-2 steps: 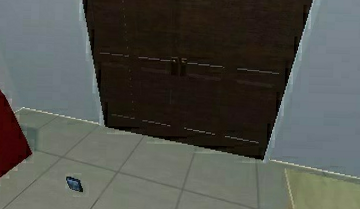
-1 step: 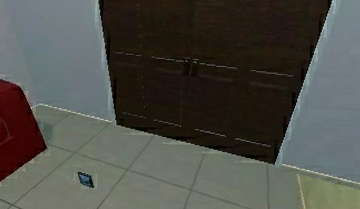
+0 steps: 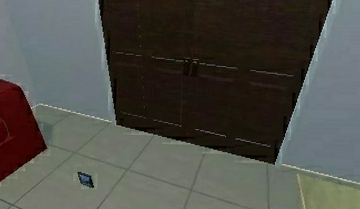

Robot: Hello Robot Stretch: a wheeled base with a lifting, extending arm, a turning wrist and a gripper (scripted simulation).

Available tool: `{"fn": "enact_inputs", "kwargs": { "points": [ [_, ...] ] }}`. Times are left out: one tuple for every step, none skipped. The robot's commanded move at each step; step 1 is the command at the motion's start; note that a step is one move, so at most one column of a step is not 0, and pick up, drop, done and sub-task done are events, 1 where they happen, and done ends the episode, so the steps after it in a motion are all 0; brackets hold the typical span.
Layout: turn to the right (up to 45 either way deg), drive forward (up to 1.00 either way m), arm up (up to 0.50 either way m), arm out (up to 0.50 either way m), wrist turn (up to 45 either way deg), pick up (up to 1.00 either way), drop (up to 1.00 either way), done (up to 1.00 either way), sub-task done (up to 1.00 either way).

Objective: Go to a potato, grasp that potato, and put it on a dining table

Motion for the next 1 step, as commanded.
{"fn": "enact_inputs", "kwargs": {
  "points": [
    [0.0, 0.00, 0.00, 0.00, 45.0, 0.00, 0.00, 0.00, 0.00]
  ]
}}
